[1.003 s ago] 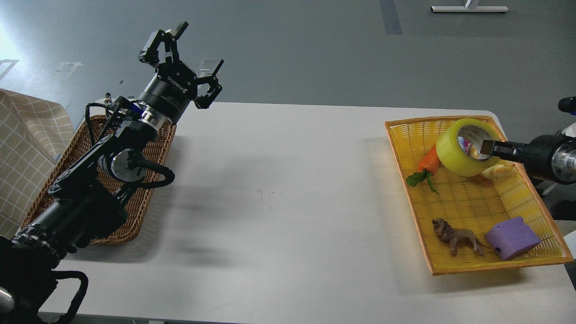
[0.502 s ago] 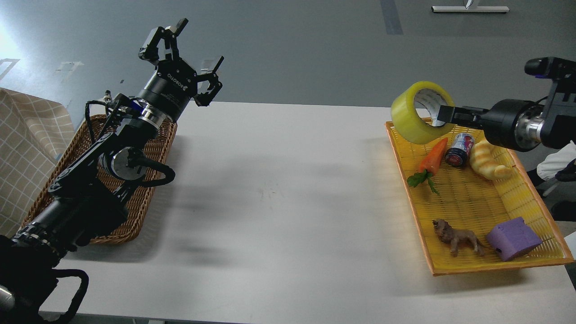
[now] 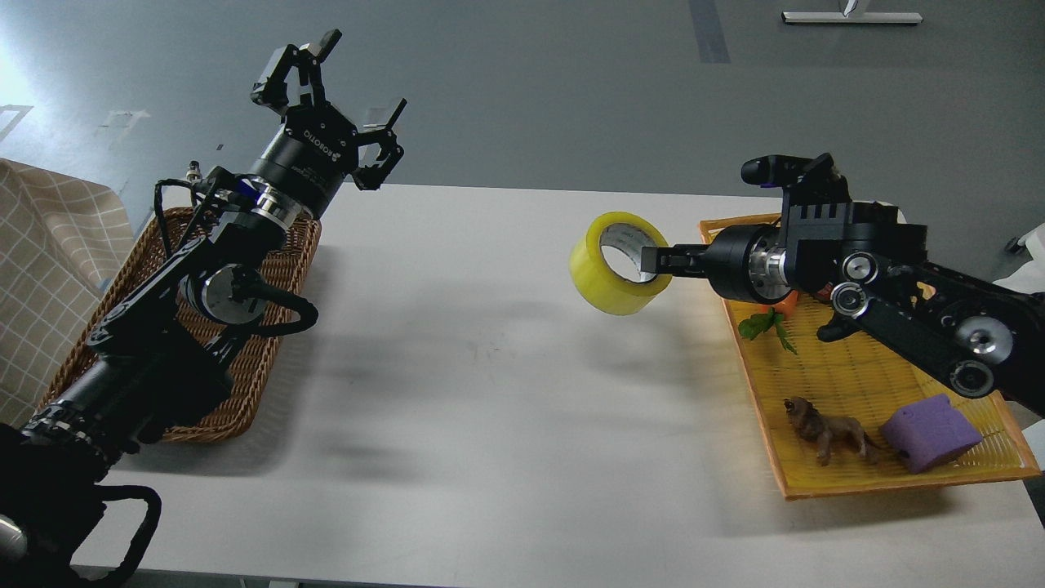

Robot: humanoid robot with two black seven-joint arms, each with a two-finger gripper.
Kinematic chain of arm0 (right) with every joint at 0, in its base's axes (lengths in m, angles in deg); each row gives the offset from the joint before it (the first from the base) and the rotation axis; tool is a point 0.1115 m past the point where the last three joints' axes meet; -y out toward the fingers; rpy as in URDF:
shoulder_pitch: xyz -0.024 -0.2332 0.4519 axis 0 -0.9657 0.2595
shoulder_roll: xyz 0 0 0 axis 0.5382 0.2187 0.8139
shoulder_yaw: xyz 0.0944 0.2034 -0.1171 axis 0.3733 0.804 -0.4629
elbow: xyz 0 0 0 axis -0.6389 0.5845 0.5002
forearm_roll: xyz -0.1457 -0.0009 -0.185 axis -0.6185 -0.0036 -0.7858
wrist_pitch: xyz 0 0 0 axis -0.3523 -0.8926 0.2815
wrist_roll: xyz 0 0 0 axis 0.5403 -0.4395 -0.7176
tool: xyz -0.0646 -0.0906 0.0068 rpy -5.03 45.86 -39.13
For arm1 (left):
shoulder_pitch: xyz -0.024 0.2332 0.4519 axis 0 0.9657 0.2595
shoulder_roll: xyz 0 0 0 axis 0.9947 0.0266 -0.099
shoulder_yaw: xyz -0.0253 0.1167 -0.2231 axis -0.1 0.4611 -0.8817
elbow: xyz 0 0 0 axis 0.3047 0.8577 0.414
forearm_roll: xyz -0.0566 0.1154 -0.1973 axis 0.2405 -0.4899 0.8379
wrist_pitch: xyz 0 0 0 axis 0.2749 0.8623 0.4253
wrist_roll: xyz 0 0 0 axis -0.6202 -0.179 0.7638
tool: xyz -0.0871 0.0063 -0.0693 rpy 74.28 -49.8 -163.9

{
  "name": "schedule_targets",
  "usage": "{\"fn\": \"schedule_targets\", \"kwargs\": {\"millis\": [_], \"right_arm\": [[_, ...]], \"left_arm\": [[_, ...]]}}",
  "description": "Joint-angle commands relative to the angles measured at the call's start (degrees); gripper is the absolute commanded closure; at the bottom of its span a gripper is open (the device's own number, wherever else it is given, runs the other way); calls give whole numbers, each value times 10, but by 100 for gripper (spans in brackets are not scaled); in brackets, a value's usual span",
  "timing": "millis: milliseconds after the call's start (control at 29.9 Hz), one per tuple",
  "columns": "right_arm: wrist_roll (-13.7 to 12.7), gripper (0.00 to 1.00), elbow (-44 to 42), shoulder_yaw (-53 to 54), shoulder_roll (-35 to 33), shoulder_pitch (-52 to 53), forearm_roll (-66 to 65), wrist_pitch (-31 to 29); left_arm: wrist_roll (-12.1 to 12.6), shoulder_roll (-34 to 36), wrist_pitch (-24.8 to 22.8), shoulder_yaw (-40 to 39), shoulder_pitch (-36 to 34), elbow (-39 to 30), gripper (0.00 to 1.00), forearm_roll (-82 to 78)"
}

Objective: Place and transfer tape with both arms
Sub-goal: 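Carry the tape roll to the table center and set it down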

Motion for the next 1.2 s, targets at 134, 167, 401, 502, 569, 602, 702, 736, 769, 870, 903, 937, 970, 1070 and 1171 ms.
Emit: {"fn": "schedule_targets", "kwargs": {"millis": [134, 167, 401, 502, 569, 602, 702, 736, 769, 870, 903, 937, 970, 1070, 1171], "right_arm": [[0, 100, -53, -59, 87, 32, -12, 0], [0, 100, -57, -63, 94, 35, -13, 0], [-2, 100, -130, -97, 159, 58, -27, 0], [-2, 100, -148, -99, 183, 59, -27, 0], [-2, 97, -150, -101, 187, 58, -30, 0], [-2, 97, -151, -102, 188, 58, -32, 0], [-2, 96, -158, -126, 197, 59, -32, 0], [-2, 94, -162, -132, 197, 59, -32, 0], [-2, 94, -164, -133, 197, 59, -32, 0], [-2, 94, -166, -137, 197, 59, -38, 0], [-2, 93, -167, -138, 197, 59, -42, 0], [-2, 92, -167, -138, 197, 59, -45, 0], [-2, 91, -168, -138, 197, 59, -46, 0], [-2, 91, -168, -139, 197, 59, -46, 0], [-2, 90, -169, -139, 197, 59, -46, 0]], "left_arm": [[0, -2, 0, -1, 1, -1, 2, 0], [0, -3, 0, -1, 1, 0, 2, 0], [0, -2, 0, -1, 1, -2, 2, 0], [0, -2, 0, -1, 2, -8, 2, 1], [0, -2, 0, -1, 2, -9, 2, 1], [0, -1, 0, -1, 2, -9, 2, 0], [-1, -1, 0, -1, 2, -9, 2, 0], [-1, -1, 0, -2, 2, -9, 2, 1], [-1, -2, 0, -2, 2, -9, 2, 1], [0, -2, 0, -2, 2, -9, 2, 1], [0, -3, 0, -3, 2, -9, 2, 1], [0, -3, 0, -3, 2, -9, 2, 1], [0, -3, 0, -3, 2, -9, 2, 1], [-1, -3, 0, -3, 2, -9, 2, 1], [-1, -2, 0, -3, 2, -9, 2, 1]]}}
